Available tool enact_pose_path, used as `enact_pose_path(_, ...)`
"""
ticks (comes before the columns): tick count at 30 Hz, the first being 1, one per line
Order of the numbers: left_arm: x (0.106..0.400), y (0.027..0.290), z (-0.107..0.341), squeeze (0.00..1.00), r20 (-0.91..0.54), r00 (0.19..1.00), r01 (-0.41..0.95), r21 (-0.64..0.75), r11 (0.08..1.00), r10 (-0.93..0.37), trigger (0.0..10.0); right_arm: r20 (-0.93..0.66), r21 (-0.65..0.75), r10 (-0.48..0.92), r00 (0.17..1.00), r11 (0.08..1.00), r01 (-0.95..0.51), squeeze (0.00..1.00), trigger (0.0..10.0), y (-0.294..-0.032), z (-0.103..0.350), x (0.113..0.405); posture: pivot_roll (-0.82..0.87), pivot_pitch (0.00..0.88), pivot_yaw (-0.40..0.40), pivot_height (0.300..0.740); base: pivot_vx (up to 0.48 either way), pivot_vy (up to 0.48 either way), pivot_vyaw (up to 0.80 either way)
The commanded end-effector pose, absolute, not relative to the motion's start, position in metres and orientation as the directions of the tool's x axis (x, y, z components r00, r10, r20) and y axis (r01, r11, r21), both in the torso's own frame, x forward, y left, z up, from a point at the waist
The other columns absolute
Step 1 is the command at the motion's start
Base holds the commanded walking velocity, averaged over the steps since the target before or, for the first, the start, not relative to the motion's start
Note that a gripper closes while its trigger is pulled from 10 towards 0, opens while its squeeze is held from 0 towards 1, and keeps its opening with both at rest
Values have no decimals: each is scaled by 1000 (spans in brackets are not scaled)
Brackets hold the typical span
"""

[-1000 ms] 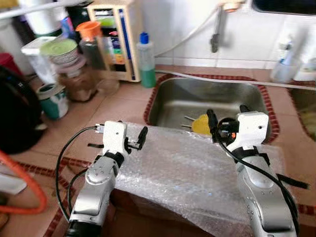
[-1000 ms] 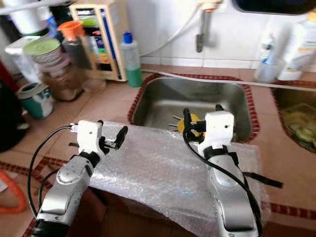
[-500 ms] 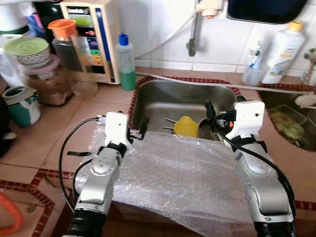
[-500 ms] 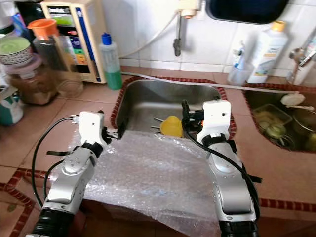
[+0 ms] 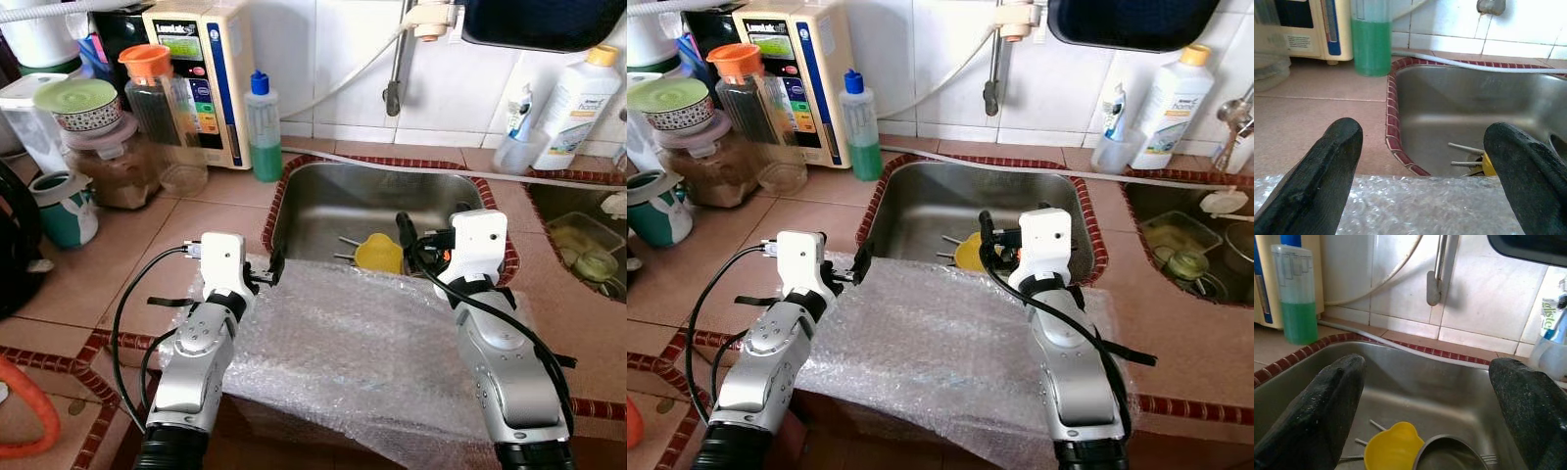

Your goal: Kitchen organization

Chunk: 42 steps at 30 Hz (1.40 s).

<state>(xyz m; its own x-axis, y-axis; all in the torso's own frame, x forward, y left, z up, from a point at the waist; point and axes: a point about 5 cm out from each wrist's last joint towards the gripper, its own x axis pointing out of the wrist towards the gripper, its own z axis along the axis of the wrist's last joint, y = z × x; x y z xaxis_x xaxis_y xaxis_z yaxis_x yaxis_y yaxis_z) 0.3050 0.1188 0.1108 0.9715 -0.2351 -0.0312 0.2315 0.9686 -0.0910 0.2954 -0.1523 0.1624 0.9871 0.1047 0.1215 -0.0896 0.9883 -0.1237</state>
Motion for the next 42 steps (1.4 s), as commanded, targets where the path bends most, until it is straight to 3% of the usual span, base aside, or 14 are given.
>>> enact_pose_path(1,307,117,115,0,-22,971,235,-84,968,-238,10000,127,-121,89,988,990,-74,0,10000,-156,163,296,-24,0,70,740,0,0,0)
enact_pose_path(32,312,123,118,0,-21,970,240,-54,969,-241,10000,143,-107,78,987,992,-63,0,10000,-154,166,300,-21,0,88,740,-229,0,0)
enact_pose_path(42,313,124,119,0,-15,969,244,-44,969,-245,10000,155,-109,69,985,993,-52,0,10000,-156,168,299,-23,0,89,740,0,0,0)
